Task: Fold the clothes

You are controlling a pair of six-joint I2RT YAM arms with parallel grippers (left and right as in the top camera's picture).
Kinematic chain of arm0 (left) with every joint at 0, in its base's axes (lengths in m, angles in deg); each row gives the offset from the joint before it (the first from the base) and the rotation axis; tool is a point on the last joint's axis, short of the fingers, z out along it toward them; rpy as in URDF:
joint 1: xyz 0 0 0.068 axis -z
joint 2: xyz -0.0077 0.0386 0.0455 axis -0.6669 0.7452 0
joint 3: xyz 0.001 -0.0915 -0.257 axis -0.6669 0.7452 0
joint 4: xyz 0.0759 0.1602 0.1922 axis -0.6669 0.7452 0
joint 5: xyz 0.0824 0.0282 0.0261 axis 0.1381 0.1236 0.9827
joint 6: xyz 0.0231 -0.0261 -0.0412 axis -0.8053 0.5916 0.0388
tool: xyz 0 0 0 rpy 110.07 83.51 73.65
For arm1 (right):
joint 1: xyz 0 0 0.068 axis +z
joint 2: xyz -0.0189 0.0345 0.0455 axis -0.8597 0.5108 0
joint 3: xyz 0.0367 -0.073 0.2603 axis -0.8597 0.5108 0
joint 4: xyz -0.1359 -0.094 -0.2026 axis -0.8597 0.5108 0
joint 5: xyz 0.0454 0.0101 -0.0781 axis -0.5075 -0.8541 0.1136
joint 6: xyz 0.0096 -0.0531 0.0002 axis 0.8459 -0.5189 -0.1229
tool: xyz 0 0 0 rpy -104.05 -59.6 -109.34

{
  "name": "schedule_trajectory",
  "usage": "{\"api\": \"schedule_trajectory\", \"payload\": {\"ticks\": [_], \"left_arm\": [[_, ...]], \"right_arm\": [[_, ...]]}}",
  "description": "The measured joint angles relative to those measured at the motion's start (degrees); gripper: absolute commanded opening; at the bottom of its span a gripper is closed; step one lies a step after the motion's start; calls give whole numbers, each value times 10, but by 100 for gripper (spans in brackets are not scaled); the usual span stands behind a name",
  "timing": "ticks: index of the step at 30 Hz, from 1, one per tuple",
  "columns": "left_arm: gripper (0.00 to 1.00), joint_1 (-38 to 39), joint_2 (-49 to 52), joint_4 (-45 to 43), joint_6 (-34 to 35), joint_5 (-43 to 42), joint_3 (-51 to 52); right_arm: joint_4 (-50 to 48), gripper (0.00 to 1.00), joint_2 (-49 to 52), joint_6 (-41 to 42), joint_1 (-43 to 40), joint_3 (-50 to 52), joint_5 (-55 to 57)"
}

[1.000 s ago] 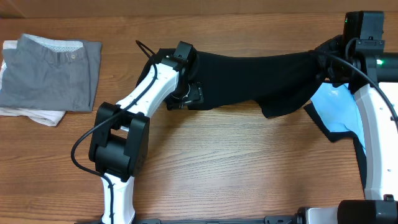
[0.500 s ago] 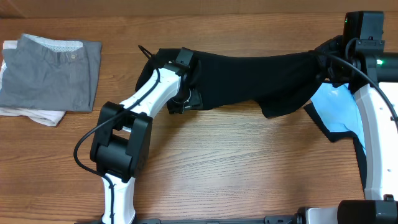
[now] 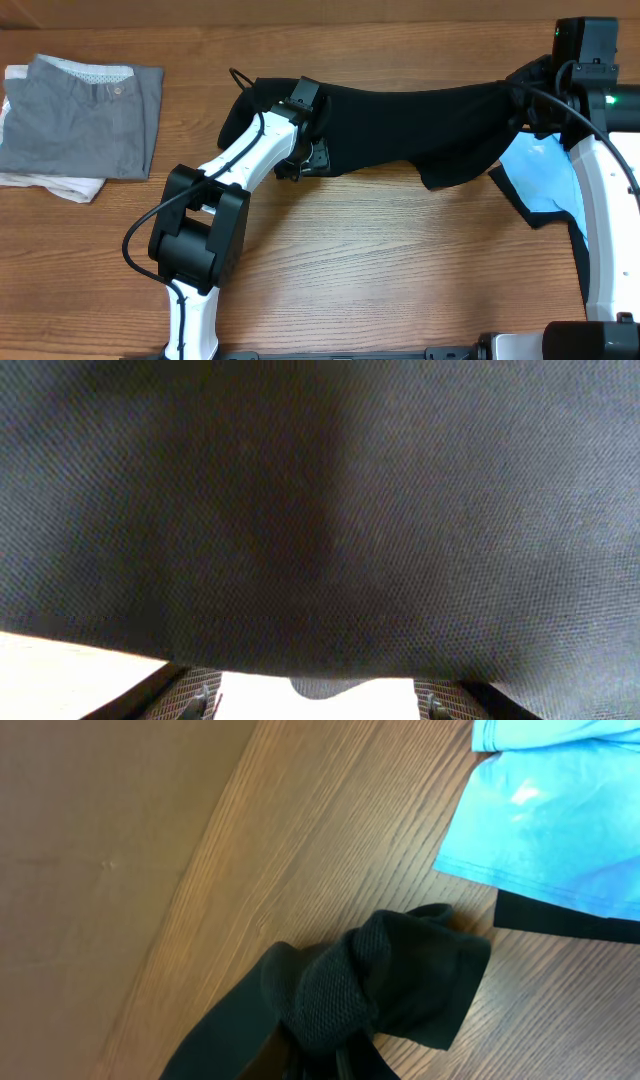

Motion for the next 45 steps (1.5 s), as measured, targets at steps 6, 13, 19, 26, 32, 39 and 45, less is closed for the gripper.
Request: {"api": "schedule_trajectory", "payload": {"ticks": [6, 13, 19, 26, 32, 39, 45], "left_arm": [[63, 0, 1, -7, -7, 6, 0], [61, 0, 19, -11, -10, -1, -1], [49, 0, 19, -20, -12, -2, -1], [15, 0, 21, -22, -24, -3, -1], [4, 0, 27, 13, -26, -2, -23], [4, 0, 34, 131, -26, 34, -99], [4, 0, 37, 225, -26, 69, -207]], "right_arm": [[0, 9, 0, 0, 0, 0, 0], [4, 9, 0, 0, 0, 0, 0], [4, 9, 0, 0, 0, 0, 0], [4, 9, 0, 0, 0, 0, 0], [9, 9, 0, 0, 0, 0, 5], [9, 4, 0, -1, 0, 0, 14], [8, 4, 0, -1, 0, 0, 15]]}}
